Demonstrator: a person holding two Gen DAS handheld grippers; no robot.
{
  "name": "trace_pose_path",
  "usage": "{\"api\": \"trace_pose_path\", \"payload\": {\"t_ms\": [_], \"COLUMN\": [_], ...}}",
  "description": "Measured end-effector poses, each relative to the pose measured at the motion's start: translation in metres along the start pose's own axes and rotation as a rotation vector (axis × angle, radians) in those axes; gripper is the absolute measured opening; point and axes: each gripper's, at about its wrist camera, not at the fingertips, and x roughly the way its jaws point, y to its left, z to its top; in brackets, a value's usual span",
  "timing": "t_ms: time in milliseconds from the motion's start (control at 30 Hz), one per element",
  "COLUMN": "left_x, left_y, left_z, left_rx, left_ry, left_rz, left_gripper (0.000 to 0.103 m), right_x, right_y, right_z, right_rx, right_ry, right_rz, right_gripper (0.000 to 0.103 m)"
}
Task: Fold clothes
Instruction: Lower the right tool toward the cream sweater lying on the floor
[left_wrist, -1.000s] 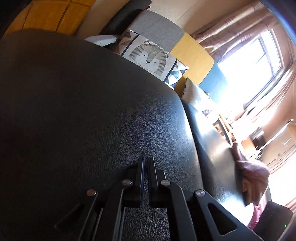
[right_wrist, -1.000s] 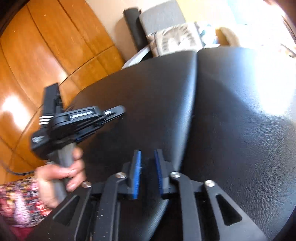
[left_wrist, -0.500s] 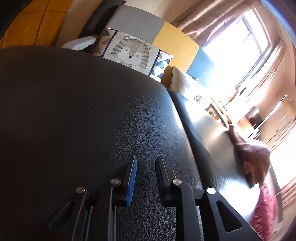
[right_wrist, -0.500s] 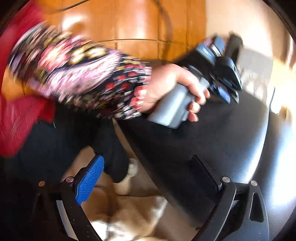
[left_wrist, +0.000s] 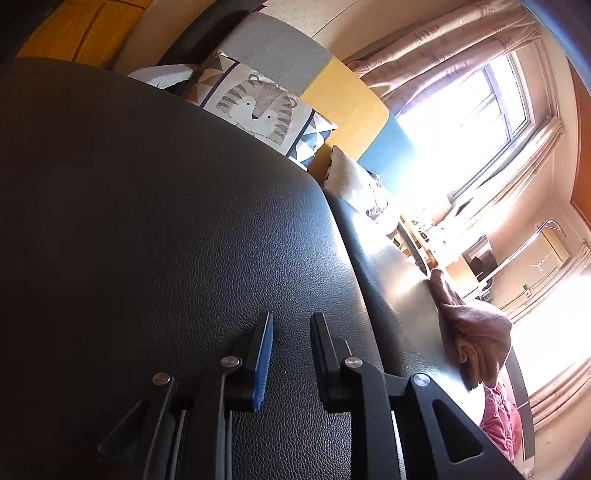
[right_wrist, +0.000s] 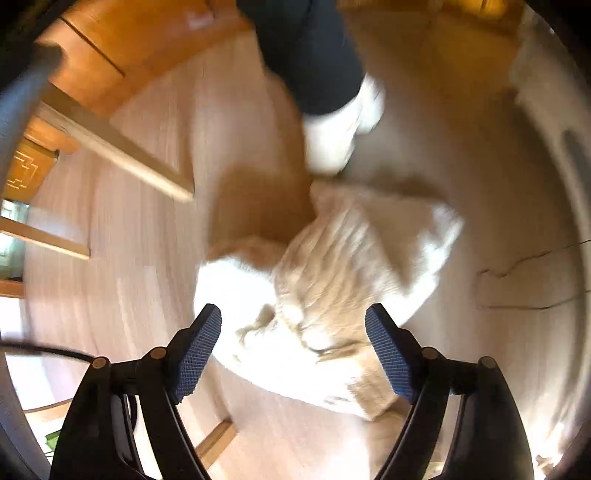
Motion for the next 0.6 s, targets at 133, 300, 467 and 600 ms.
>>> {"api": "trace_pose_path", "payload": {"t_ms": [133, 300, 467, 600], "left_x": [-0.002, -0.003, -0.004, -0.004], "left_y": [-0.001, 0.001, 0.006, 0.006], "left_z": [-0.001, -0.002, -0.002, -0.002], "left_rx": [0.002, -0.011, -0.033, -0.039], "left_ry": [-0.001, -0.004, -0.008, -0.009], "left_rz": [0.002, -0.022, -0.061, -0.067], "left_gripper": [0.02, 0.02, 0.02, 0.02], "right_x": [0.027, 0.051, 0.064, 0.06], "right_y": [0.002, -0.013, -0.044, -0.052], "right_z": [0.007, 0.012, -0.005, -0.013], "right_rx": [0.117, 0.279, 0.658, 0.588], "right_ry": [0.027, 0.142, 0.091, 0.031], "right_rz": [0.04, 0.11, 0.496, 0.592], "right_gripper": [0.083, 0.083, 0.083, 0.083]}}
